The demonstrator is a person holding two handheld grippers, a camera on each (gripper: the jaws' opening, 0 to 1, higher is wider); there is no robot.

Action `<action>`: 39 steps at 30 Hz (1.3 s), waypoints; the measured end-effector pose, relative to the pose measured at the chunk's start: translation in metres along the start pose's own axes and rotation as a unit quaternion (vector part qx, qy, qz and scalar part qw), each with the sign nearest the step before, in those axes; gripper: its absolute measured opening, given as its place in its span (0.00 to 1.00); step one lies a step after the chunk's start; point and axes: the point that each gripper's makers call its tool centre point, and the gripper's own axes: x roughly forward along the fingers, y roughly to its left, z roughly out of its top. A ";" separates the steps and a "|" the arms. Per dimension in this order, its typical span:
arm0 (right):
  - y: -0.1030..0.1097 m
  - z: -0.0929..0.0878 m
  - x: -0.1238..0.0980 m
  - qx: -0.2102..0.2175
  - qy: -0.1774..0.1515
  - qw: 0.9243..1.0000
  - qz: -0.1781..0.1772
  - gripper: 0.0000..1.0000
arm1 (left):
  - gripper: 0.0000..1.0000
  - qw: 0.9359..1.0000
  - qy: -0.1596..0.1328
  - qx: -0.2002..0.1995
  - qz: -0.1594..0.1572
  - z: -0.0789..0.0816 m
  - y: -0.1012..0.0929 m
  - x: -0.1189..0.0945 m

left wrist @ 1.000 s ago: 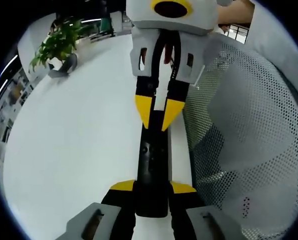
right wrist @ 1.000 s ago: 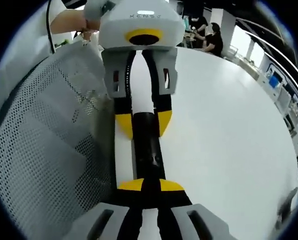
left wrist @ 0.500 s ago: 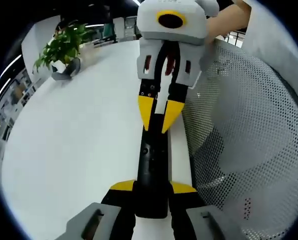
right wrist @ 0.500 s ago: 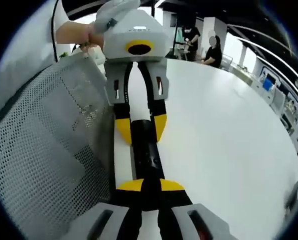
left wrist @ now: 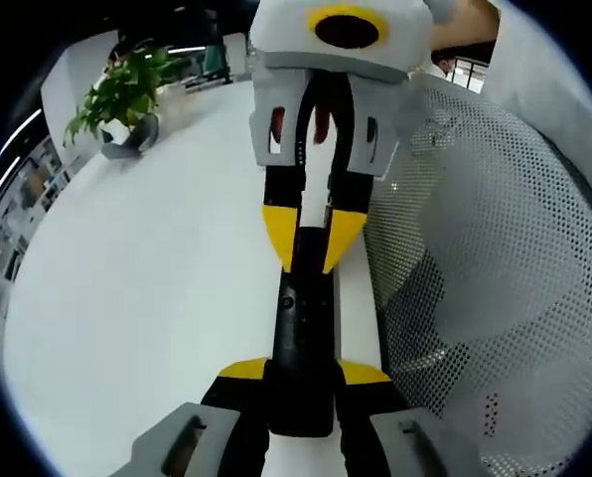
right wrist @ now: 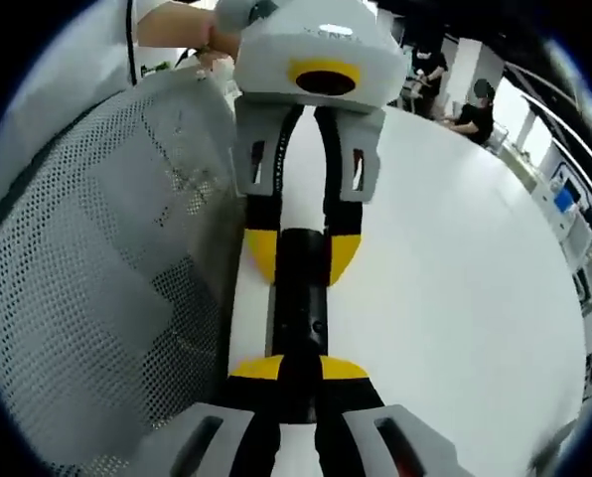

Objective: Press the specified remote control buttons in sequence, fully releasing each button before pressing the next.

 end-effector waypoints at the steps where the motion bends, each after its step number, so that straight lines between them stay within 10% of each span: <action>1: 0.000 0.000 0.000 -0.008 0.019 1.000 0.007 0.08 | 0.25 1.000 0.001 0.000 0.000 0.000 0.000 0.000; 6: -0.003 0.000 0.002 0.067 0.024 0.997 0.008 0.08 | 0.25 1.000 0.001 0.000 0.000 0.000 0.000 0.000; 16: -0.002 0.005 -0.002 0.081 -0.139 0.985 -0.057 0.08 | 0.25 1.000 0.000 -0.003 0.002 0.000 0.000 0.001; 24: 0.004 0.009 0.002 -0.070 -0.056 0.995 -0.043 0.06 | 0.25 1.000 0.001 -0.003 0.002 0.000 -0.001 0.002; 32: 0.000 0.008 0.005 0.024 0.029 0.999 -0.008 0.06 | 0.25 1.000 0.003 -0.004 0.003 0.001 -0.001 0.001; 39: -0.003 0.008 0.004 0.105 -0.031 0.993 -0.048 0.05 | 0.25 1.000 -0.004 -0.006 0.005 0.001 -0.002 0.000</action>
